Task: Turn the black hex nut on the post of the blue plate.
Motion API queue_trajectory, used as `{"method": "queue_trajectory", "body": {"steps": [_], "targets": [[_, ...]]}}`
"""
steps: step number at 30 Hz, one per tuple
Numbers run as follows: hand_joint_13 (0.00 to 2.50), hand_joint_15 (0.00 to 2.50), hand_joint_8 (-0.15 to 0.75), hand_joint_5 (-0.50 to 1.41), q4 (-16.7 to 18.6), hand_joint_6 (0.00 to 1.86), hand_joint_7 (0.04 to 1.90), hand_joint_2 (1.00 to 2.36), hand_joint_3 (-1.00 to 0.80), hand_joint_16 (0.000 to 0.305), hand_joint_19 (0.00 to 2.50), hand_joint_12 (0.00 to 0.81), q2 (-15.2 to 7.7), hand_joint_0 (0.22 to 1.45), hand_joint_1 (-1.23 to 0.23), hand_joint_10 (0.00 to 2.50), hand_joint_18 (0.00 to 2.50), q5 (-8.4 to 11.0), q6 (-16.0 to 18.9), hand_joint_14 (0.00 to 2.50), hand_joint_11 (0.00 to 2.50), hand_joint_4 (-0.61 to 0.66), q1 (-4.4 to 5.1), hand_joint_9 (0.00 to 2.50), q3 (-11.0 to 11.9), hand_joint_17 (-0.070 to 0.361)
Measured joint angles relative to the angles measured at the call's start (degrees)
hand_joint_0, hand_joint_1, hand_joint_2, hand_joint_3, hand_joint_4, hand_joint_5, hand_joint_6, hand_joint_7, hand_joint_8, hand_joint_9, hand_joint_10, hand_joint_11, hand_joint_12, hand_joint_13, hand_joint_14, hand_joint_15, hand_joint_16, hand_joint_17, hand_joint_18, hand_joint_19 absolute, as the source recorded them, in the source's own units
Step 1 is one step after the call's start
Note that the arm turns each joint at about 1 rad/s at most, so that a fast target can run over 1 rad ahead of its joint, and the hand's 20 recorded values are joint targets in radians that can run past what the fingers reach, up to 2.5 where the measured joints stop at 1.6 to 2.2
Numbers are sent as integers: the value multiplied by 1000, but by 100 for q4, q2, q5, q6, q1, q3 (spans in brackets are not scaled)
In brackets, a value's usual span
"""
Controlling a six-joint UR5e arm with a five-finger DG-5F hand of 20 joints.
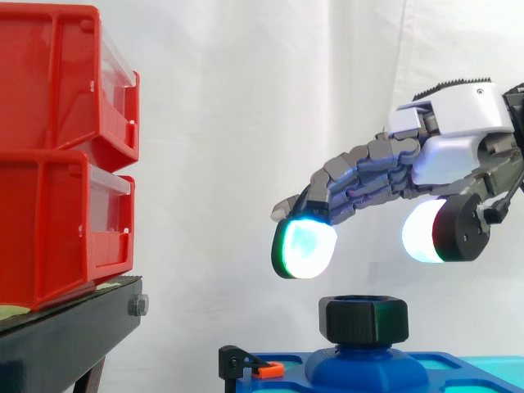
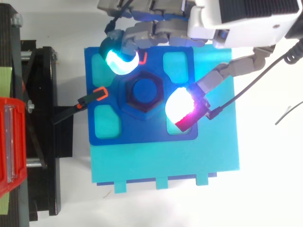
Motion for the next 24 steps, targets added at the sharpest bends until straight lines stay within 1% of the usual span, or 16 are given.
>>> {"method": "queue_trajectory", "body": {"steps": [5, 8, 11, 17, 24], "targets": [[77, 18, 234, -204, 65, 502, 820, 1000, -500, 52, 118, 361, -7, 466, -608, 0, 0, -1, -1, 2, 0, 211, 34, 184, 21, 117], [80, 20, 235, -204, 140, 502, 815, 1000, -500, 52, 117, 362, -17, 466, -600, 0, 0, 16, -3, 0, 0, 209, 76, 186, 22, 117], [80, 23, 236, -205, 153, 502, 809, 1000, -500, 52, 116, 362, -25, 465, -595, 0, 0, 61, -8, 0, 0, 206, 130, 188, 21, 117], [82, 24, 237, -206, 193, 502, 805, 1000, -500, 53, 126, 363, -141, 463, -589, 0, 0, 193, 10, 0, 0, 205, 254, 187, 23, 118], [83, 21, 237, -207, 256, 502, 805, 1000, -500, 52, 125, 363, -181, 463, -586, 0, 0, 304, 35, 0, 0, 204, 352, 187, 24, 118]]}}
